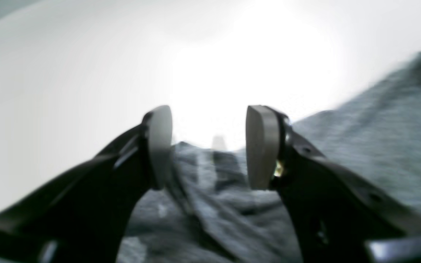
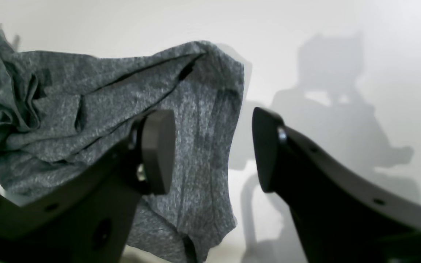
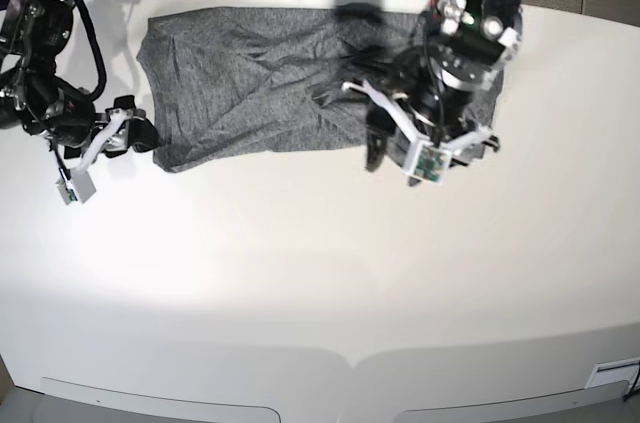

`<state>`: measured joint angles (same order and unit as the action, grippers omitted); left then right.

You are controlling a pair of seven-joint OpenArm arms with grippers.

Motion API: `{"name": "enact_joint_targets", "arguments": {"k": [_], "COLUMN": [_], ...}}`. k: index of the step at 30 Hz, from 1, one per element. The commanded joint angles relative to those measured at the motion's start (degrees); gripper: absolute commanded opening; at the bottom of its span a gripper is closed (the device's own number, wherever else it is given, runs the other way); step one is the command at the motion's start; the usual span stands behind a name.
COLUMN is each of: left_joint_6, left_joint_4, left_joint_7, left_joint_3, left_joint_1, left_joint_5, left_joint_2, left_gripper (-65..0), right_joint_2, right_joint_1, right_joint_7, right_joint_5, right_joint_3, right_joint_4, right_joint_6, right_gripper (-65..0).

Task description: Fold the T-shirt properly

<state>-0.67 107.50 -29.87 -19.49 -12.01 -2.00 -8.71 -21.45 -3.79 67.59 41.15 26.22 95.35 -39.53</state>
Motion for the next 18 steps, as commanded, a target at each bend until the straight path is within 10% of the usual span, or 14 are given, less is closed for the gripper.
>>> {"name": "enact_joint_targets", "arguments": {"k": [1, 18], "left_joint_6": [-0.26, -0.63], "left_joint_4": [-1.44, -12.35], "left_joint_7": [0.96, 1.16], "left_joint_3": [0.07, -0.44], "left_joint_1": [1.05, 6.38], "left_joint_5": [0.09, 7.04], "left_joint_2": [0.09, 0.11], "left_gripper": [-33.6, -33.7], "right_joint_2": [-0.92, -0.94], "right_joint_1": [0.76, 0.76], "right_joint_7": [-0.59, -0.61], "right_joint_5": [1.11, 1.11], "right_joint_3": [0.28, 0.28], "right_joint_4": [0.94, 0.94], "right_joint_6": [-0.47, -0.47], "right_gripper": [-31.2, -31.2]}}
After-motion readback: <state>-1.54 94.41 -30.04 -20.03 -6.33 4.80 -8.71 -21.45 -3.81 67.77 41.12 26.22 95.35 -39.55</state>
